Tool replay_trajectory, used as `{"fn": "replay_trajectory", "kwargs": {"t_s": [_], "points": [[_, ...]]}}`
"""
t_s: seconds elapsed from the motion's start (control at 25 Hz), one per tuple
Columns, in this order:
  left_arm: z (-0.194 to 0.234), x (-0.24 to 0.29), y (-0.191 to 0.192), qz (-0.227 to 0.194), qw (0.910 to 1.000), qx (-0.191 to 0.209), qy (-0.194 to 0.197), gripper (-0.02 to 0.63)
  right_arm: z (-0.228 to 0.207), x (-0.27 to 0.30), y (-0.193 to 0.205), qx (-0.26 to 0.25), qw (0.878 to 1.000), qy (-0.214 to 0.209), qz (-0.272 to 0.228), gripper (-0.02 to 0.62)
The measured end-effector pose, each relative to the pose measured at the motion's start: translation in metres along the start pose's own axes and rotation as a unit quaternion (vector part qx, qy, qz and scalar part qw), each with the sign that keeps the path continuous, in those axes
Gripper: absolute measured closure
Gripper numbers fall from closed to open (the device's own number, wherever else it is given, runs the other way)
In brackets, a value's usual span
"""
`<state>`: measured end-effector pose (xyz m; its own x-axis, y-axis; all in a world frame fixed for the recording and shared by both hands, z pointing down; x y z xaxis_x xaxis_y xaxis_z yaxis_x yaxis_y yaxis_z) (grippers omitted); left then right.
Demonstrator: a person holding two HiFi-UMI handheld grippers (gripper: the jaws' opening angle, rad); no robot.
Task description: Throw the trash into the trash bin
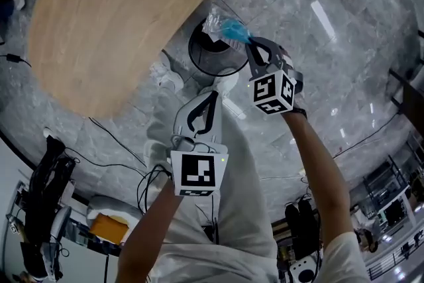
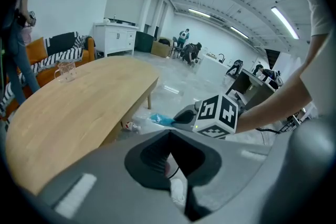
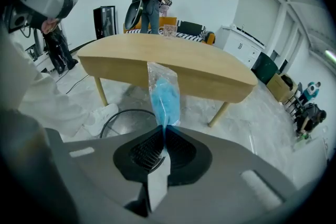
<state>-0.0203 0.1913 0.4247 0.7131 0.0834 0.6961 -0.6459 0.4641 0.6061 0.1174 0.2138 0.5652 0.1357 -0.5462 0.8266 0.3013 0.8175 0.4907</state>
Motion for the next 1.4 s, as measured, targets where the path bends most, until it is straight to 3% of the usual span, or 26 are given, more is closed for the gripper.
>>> {"fn": "replay_trajectory", "kwargs": {"t_s": [0.4,0.68,0.96,1.12,1.4], "points": [[-0.003,0.006,0.042,0.018,0.9998,-0.005,0.006,0.606,0.08,0.02,0.048,-0.052,0.995,-0.078,0.039,0.554],[0.0,0.005,0.06,0.027,0.9996,-0.001,0.011,0.606,0.117,0.047,0.082,-0.036,0.989,-0.107,0.091,0.554],[0.009,0.004,0.052,0.025,0.9991,0.031,0.018,0.606,0.166,0.067,0.105,-0.081,0.974,-0.169,0.123,0.552],[0.007,0.003,0.057,0.032,0.999,0.024,0.021,0.606,0.178,0.067,0.112,-0.085,0.972,-0.177,0.129,0.549],[0.016,-0.007,0.06,0.034,0.999,0.02,0.02,0.606,0.191,0.067,0.102,-0.079,0.964,-0.209,0.147,0.416]]}}
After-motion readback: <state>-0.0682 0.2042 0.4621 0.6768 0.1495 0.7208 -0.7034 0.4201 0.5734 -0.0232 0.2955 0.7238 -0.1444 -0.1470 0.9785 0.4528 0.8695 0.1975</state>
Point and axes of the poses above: the fingertips, and each gripper's own axes: x forward along the fingers, z to its left, y out of its underside, the point moved 4 cm from there along -x, backward along the fingers, and after that the axes turned 9 degrees about y, right-handed, at the moved point
